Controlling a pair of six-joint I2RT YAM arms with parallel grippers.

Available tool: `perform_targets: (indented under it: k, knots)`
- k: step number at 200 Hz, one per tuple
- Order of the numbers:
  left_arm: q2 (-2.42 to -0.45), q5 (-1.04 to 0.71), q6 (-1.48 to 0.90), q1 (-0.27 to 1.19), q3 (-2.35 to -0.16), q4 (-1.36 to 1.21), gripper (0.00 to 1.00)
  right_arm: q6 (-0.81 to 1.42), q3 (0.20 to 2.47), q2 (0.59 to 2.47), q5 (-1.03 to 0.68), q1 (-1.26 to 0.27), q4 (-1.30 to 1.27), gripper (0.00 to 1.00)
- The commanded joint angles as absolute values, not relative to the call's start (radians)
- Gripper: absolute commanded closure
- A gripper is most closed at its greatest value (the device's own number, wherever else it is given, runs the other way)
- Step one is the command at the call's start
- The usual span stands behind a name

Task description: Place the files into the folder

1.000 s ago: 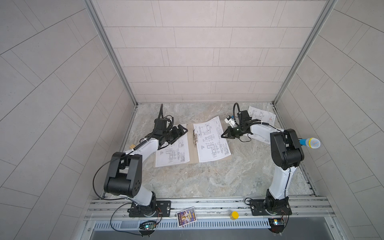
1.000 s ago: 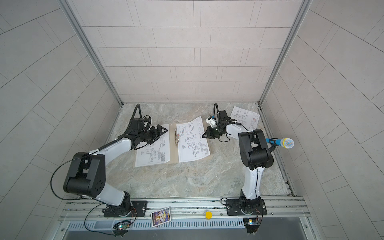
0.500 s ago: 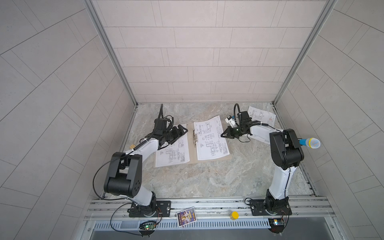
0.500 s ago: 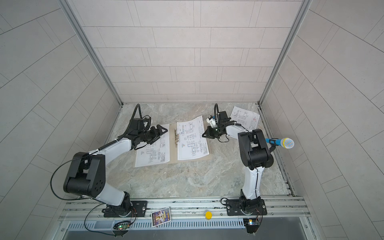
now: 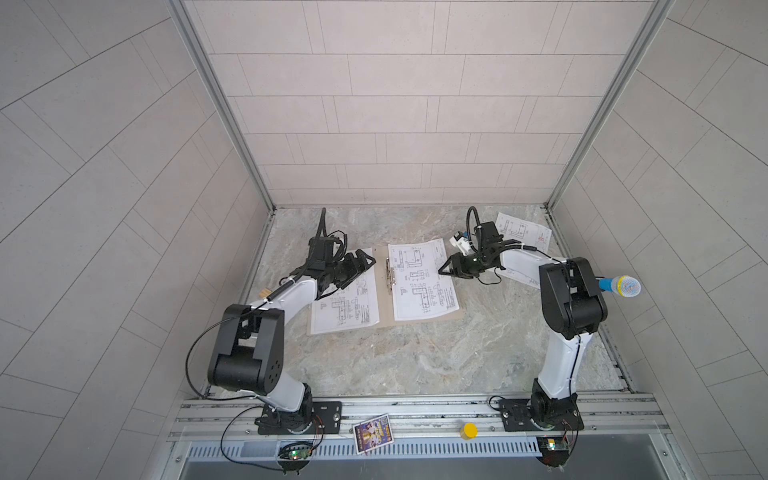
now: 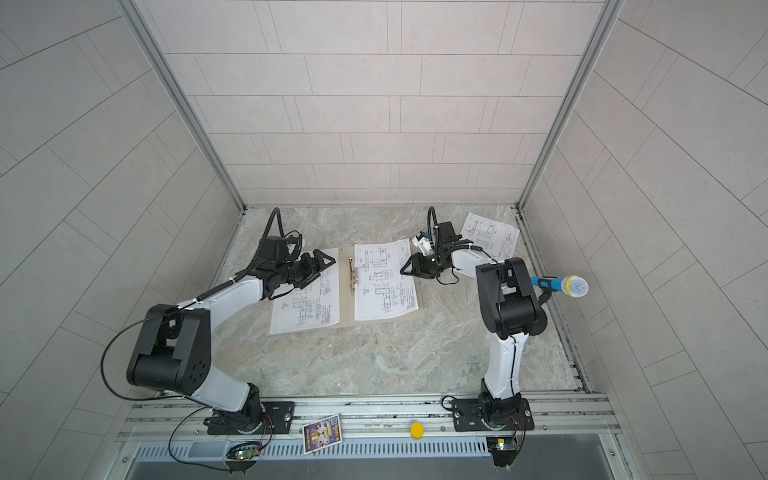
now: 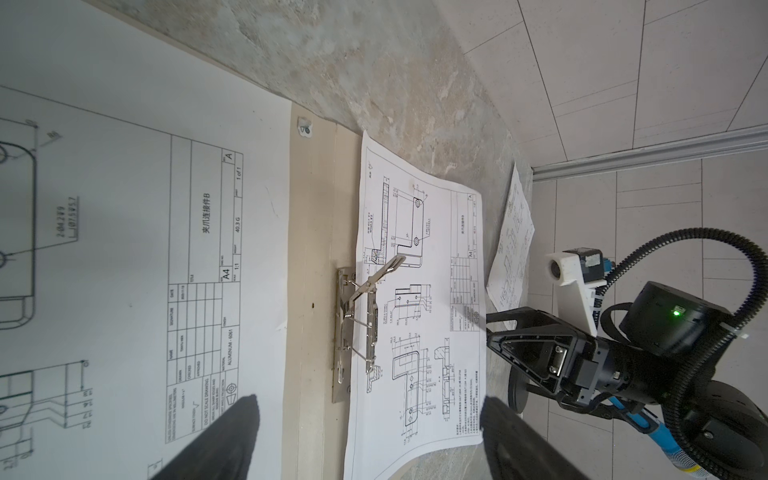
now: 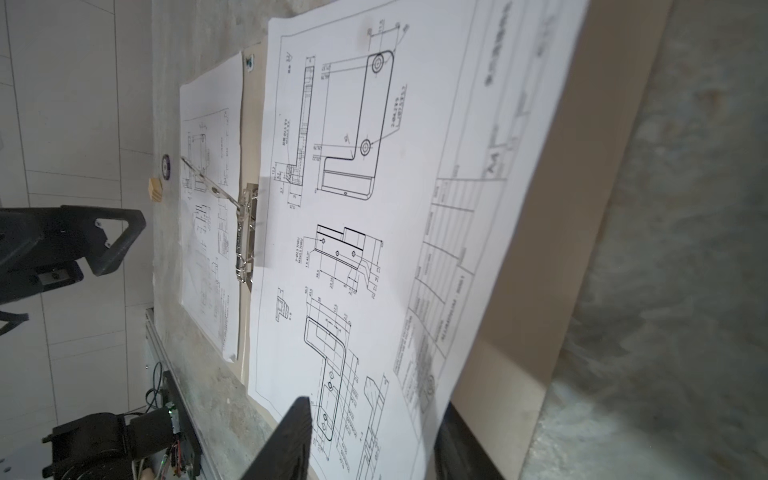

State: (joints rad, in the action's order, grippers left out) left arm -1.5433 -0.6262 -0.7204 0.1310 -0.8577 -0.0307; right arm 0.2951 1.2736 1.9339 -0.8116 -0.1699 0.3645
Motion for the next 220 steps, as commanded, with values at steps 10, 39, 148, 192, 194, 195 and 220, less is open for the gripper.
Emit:
perform_targets:
  k: [10,39,148,192,194,195,220]
  knots:
    - [-1.524,-0.599,-0.684,0.127,-0.869,0.005,0.09,0.258,1.292,1.892,-0.709,-0.160,0.430,0.42]
    - [-1.507,-0.567,-0.669,0.150,-0.890,0.021,0.09,0.266,1.282,1.838,-0.565,-0.139,0.460,0.34]
    - [-1.612,-0.435,-0.616,0.399,-1.156,0.119,0.09,0.312,1.241,1.804,-0.050,0.017,0.480,0.20]
    - [-1.693,-0.431,-0.611,0.482,-1.232,0.128,0.09,0.335,1.287,1.877,-0.012,0.068,0.492,0.19]
    - [-1.695,-0.430,-0.611,0.485,-1.234,0.128,0.09,0.334,1.291,1.881,-0.010,0.068,0.495,0.19]
    - [-1.697,-0.430,-0.611,0.487,-1.234,0.128,0.09,0.333,1.293,1.883,-0.009,0.068,0.496,0.19]
    - [-1.726,-0.432,-0.612,0.508,-1.250,0.129,0.09,0.334,1.380,1.961,0.010,0.069,0.573,0.19]
